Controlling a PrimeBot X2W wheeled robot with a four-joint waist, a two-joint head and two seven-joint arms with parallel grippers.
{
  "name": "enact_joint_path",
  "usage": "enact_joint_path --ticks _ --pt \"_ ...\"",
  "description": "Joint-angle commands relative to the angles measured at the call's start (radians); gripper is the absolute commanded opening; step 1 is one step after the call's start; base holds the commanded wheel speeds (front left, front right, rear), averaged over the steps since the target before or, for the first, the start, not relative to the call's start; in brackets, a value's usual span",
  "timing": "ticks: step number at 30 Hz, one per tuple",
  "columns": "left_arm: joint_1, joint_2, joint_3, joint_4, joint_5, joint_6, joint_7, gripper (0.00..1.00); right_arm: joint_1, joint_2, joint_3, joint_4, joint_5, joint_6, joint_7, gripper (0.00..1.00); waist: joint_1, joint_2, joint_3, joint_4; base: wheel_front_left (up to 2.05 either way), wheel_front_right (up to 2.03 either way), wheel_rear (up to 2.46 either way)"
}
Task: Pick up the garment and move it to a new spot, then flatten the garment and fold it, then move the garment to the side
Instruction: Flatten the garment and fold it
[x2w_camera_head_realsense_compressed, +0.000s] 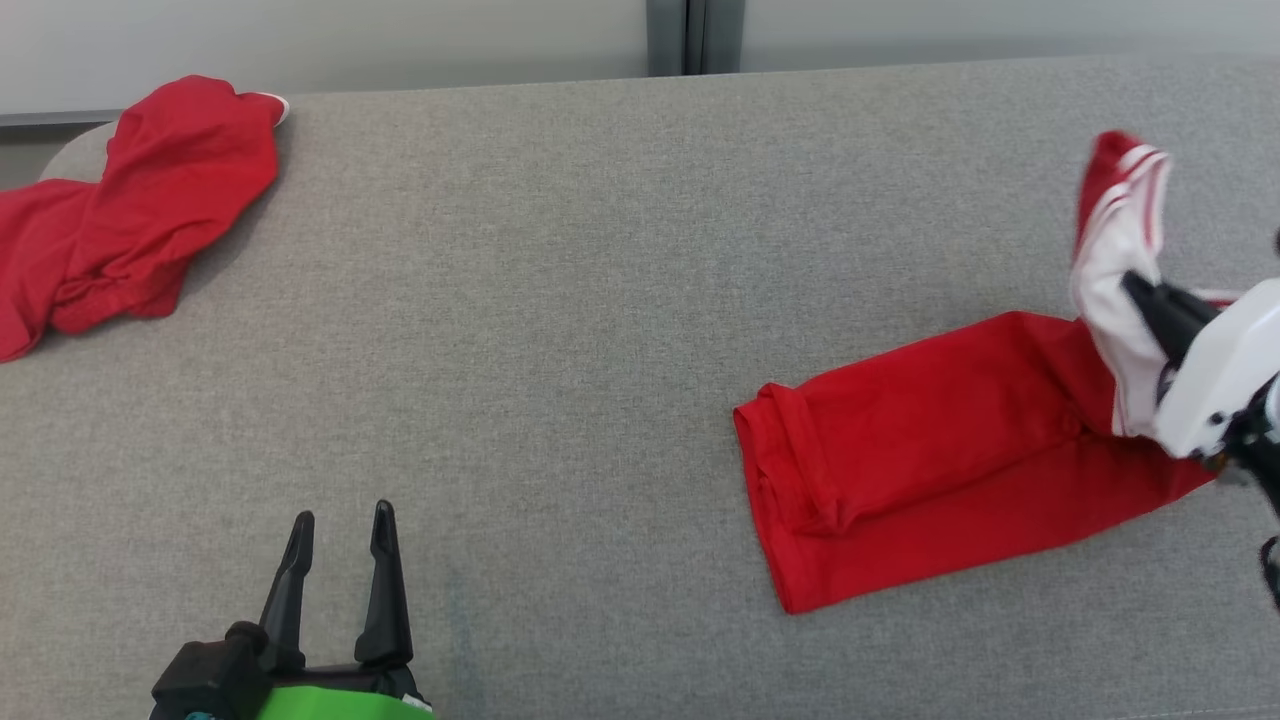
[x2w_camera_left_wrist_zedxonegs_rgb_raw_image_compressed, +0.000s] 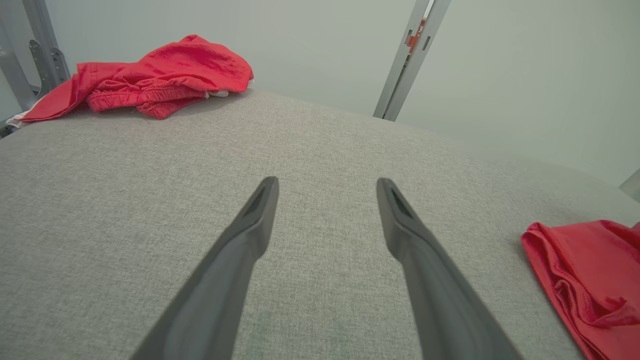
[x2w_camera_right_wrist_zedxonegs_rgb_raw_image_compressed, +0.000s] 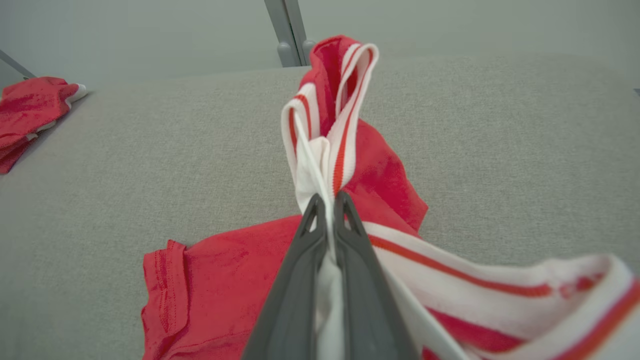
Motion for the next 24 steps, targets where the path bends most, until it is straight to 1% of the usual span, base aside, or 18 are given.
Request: enact_joint_path --ticks 1,3,4,6,7,9,11,17,24 --pt "-0.002 0.001 0.002 0.003 -0.006 0.003 0.000 1.00 0.038 0.025 0.035 -0.026 0.001 -0.001 0.003 0.00 0.0001 0.0000 0.005 -0.001 0.00 0.00 0.00" --pt "-0.009 0.001 -0.001 0.007 -0.005 0.004 0.000 1.00 0.074 0.071 0.085 -0.043 -0.009 -0.001 -0.006 0.00 0.0001 0.0000 0.007 0.000 0.00 0.00 0.00" --pt "-0.011 0.001 -0.002 0.010 -0.006 0.005 0.000 1.00 0.096 0.105 0.108 -0.046 -0.016 -0.001 -0.019 0.00 0.0001 0.0000 0.008 0.002 0.00 0.00 0.00" --pt "-0.013 0.001 -0.005 0.014 -0.006 0.005 0.000 1.00 0.127 0.149 0.152 -0.034 -0.041 -0.001 -0.049 0.00 0.0001 0.0000 0.009 0.003 0.00 0.00 0.00" --pt "-0.012 0.001 -0.005 0.018 -0.005 0.005 0.000 1.00 0.140 0.181 0.172 -0.018 -0.052 -0.001 -0.072 0.00 0.0001 0.0000 0.010 0.003 0.00 0.00 0.00" --pt "-0.012 0.001 -0.009 0.023 -0.001 0.006 0.000 1.00 0.158 0.220 0.211 0.015 -0.071 -0.001 -0.110 0.00 0.0001 0.0000 0.012 0.004 0.00 0.00 0.00" --pt "-0.013 0.001 -0.012 0.026 0.002 0.006 0.000 1.00 0.166 0.246 0.242 0.051 -0.085 -0.001 -0.147 0.00 0.0001 0.0000 0.014 0.004 0.00 0.00 0.00" --pt "-0.018 0.001 -0.011 0.032 0.009 0.003 0.000 1.00 0.148 0.285 0.306 0.137 -0.110 -0.001 -0.232 0.00 0.0001 0.0000 0.021 0.001 0.00 0.00 0.00" --pt "-0.025 0.001 -0.013 0.040 0.005 0.003 0.000 1.00 0.129 0.296 0.359 0.187 -0.119 -0.001 -0.283 0.00 0.0001 0.0000 0.018 -0.001 0.00 0.00 0.00"
